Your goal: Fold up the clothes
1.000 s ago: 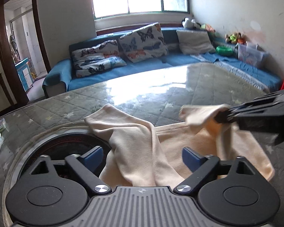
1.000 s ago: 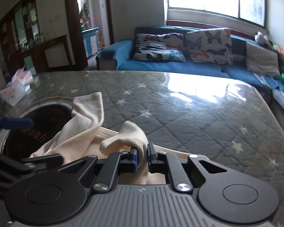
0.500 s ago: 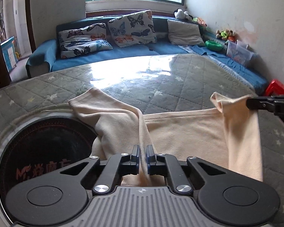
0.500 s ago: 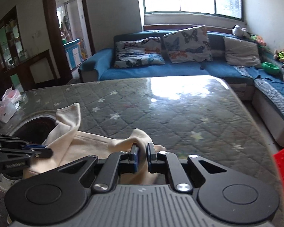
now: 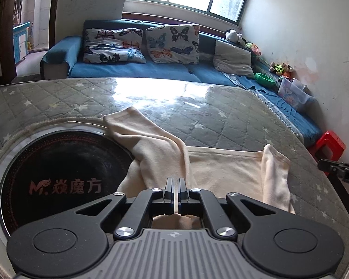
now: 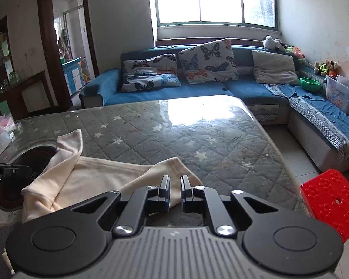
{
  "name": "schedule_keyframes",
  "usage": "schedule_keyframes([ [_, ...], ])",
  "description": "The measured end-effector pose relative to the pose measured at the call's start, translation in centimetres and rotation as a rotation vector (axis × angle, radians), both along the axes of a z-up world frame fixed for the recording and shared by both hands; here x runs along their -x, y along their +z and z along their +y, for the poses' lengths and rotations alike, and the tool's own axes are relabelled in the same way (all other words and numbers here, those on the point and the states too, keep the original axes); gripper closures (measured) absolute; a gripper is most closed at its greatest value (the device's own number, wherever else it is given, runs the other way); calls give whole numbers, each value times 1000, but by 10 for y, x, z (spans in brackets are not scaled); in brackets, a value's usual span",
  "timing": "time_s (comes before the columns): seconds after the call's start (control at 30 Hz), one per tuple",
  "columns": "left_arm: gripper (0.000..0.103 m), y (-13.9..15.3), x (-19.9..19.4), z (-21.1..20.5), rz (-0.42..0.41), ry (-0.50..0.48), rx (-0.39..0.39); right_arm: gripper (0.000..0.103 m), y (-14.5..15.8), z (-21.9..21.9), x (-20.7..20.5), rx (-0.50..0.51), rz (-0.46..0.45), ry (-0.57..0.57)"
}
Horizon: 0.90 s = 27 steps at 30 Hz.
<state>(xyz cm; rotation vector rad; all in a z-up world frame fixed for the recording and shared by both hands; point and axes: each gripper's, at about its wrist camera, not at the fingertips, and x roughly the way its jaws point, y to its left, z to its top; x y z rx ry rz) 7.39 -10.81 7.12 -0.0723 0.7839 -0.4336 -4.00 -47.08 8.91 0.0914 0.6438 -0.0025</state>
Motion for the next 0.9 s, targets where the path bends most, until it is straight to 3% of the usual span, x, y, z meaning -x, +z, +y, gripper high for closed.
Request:
schedule_keyframes([
  [0.33,97,-3,0,-5,15,9,-17,86,-9,7,-9,-99,30,7],
  [0.43,95,-1,2,-8,1,2,-29,76,-10,5,-9,-142,33,0],
  [0.47,93,0,3,-9,-5,1,-32,61,-10,5,-9,-152,31,-6],
  [0.5,91,1,4,-10,-8,-1,-32,54,-10,5,-9,-162,30,-12],
  [0.63,85,1,3,-15,-14,-11,-35,49,-9,10,-9,-145,24,-26],
  [0.7,73,2,4,-17,-26,-13,-46,31,-9,11,-9,-138,19,-30],
  [0.9,67,2,1,-21,-34,-15,-53,12,-10,15,-13,-98,20,-44],
])
